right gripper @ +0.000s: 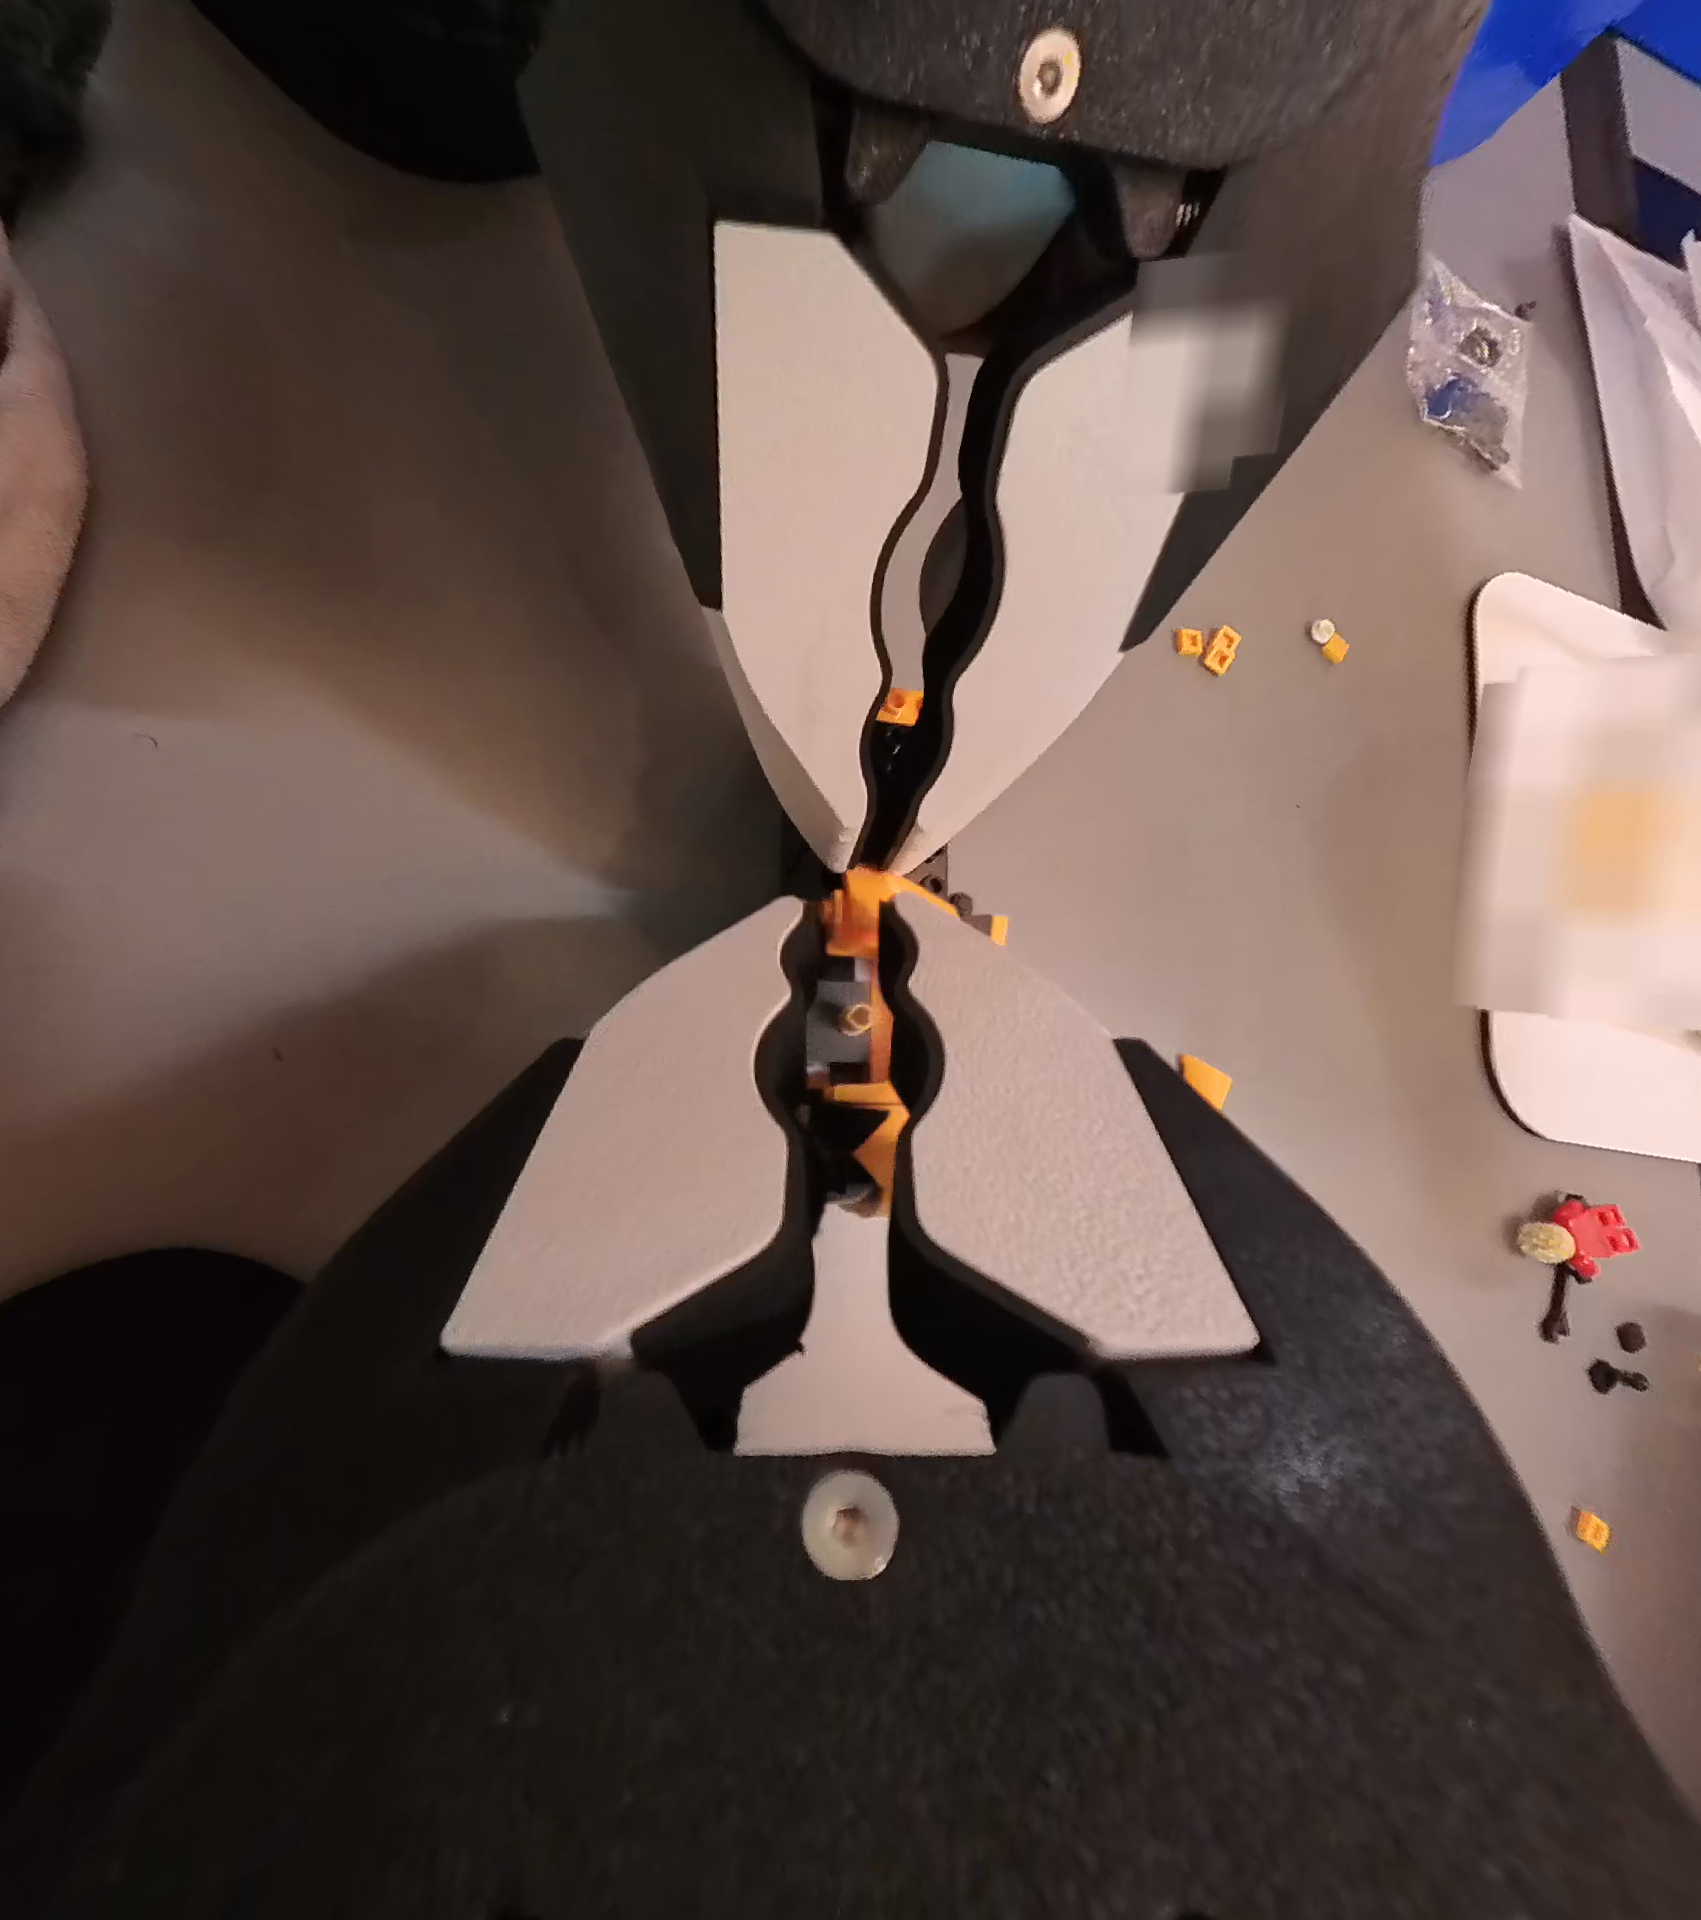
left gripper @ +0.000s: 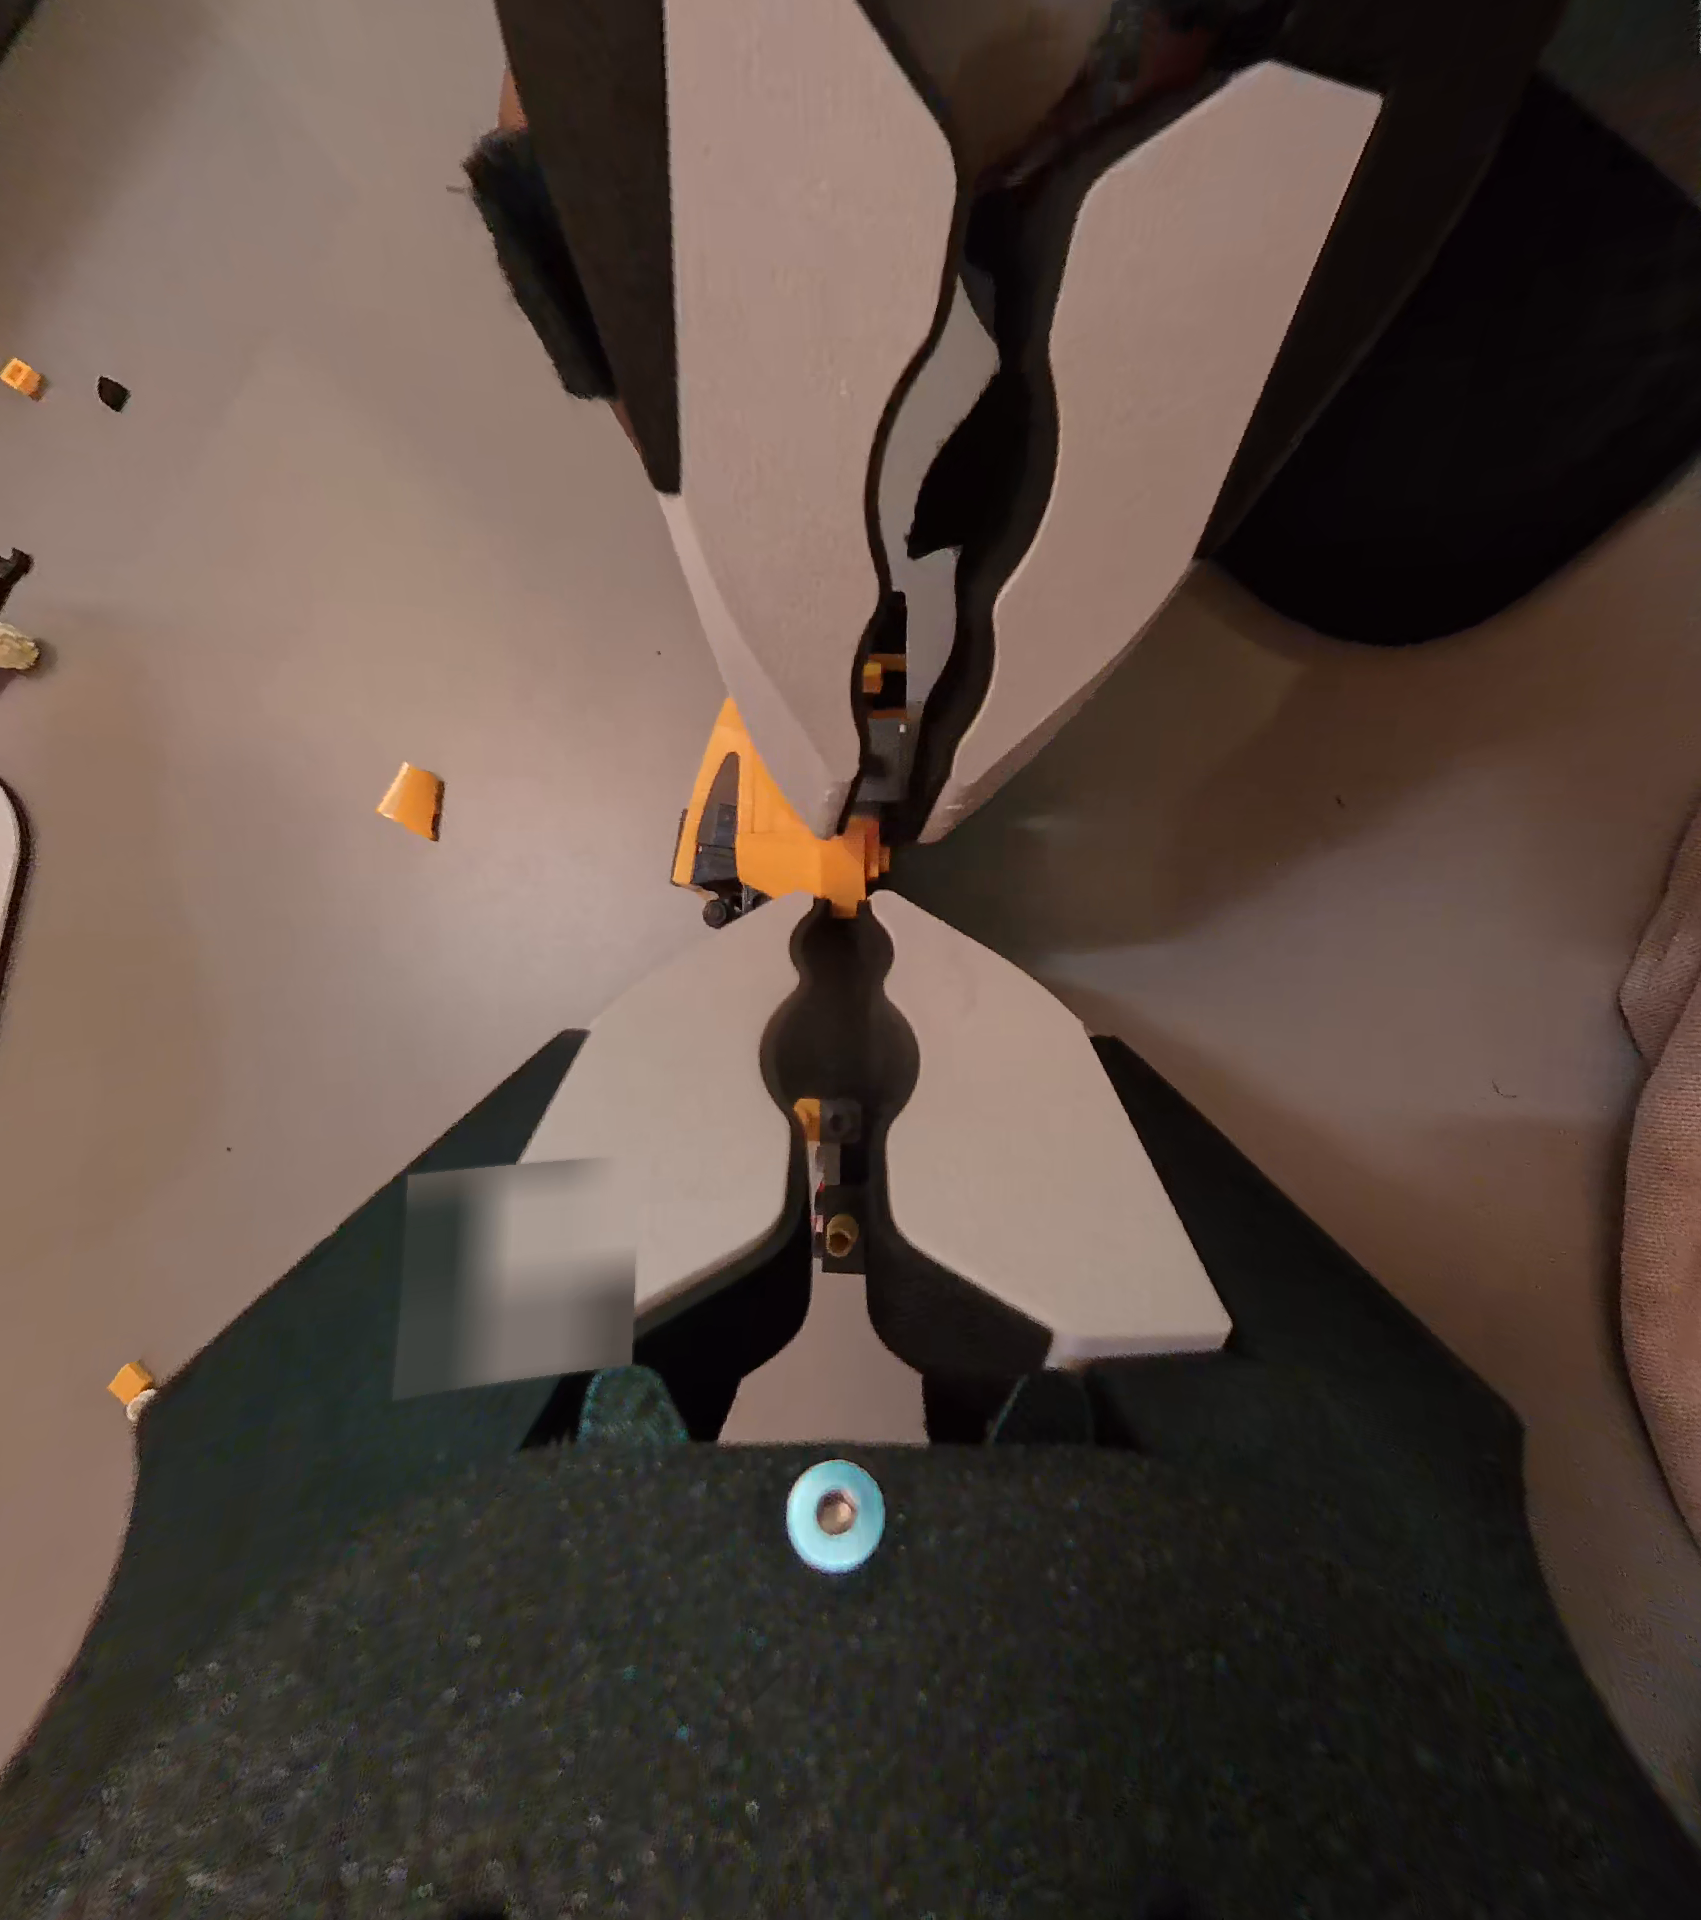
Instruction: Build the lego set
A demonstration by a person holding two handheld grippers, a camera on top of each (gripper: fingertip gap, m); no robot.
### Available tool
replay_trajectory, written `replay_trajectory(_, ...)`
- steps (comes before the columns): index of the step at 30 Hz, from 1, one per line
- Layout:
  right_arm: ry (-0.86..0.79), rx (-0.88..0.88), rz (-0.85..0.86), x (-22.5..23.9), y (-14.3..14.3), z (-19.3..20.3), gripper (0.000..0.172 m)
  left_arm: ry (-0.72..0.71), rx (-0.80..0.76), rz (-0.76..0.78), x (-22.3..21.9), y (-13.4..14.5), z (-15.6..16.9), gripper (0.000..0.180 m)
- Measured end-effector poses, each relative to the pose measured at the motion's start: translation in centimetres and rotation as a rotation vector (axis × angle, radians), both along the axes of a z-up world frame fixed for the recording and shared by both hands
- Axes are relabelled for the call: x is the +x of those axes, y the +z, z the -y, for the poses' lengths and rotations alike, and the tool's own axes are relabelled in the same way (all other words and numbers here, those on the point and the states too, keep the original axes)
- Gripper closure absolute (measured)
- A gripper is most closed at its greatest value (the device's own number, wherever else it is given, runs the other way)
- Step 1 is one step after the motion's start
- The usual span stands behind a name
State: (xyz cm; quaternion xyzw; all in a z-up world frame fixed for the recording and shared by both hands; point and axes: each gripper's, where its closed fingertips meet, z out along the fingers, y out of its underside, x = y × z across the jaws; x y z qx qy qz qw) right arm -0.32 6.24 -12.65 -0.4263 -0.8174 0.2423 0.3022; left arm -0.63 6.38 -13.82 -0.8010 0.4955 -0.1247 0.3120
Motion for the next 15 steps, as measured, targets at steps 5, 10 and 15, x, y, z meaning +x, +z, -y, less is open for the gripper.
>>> replay_trajectory(5,0.006,0.007,0.016,-0.16,-0.42,0.06,0.159,0.001,-0.004,0.003,-0.03,-0.05,0.04,0.176)
replay_trajectory(10,0.007,0.023,0.014,-0.2,-0.53,0.14,0.157,0.006,-0.007,0.006,-0.2,-0.01,0.02,0.176)
replay_trajectory(15,0.005,0.057,0.009,-0.23,-0.64,0.08,0.157,0.01,-0.01,0.013,-0.28,0.02,-0.07,0.176)
